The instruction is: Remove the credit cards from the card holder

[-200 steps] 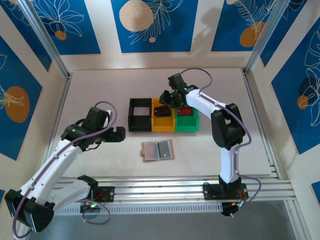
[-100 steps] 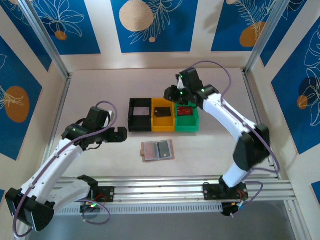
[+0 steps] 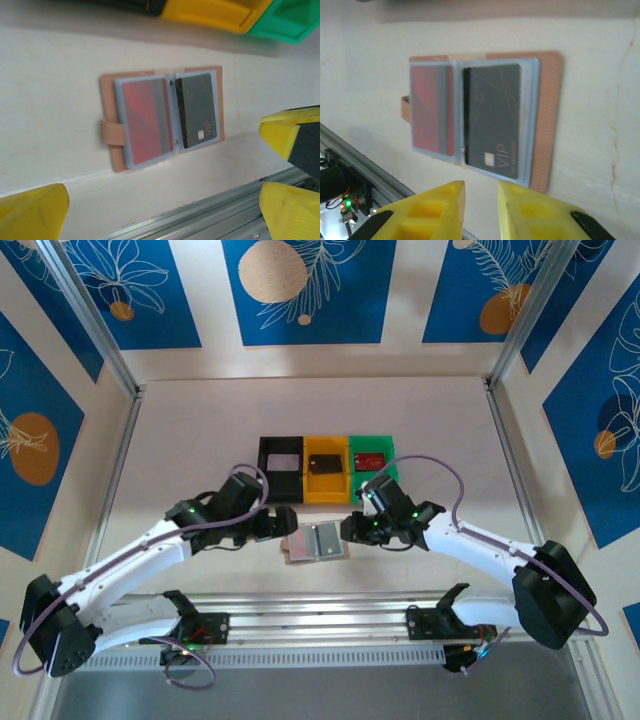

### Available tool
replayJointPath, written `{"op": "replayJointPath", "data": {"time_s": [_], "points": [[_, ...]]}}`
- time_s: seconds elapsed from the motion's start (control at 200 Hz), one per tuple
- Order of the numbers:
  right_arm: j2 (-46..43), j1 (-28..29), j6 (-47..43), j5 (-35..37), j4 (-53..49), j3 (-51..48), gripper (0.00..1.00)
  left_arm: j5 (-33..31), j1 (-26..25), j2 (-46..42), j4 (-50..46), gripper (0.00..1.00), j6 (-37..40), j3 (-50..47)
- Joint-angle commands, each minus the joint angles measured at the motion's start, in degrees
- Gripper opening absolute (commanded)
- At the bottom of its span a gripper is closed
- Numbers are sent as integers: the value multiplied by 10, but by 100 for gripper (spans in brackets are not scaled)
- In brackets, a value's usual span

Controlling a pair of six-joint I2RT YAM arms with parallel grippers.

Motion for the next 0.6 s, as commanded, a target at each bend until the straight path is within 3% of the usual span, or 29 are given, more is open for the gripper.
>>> {"op": "replayJointPath", "data": {"time_s": [0.0,0.23,0.595], "points": [[-7,5,28,3,61,-21,23,-21,-33,33,83,97,-92,-14],[19,8,29,8,84,-28,21,-34,-77,129,152,95,-133,8],[58,8,29,17,99,-21,16,-44,-80,191,238,80,-174,-10]]}}
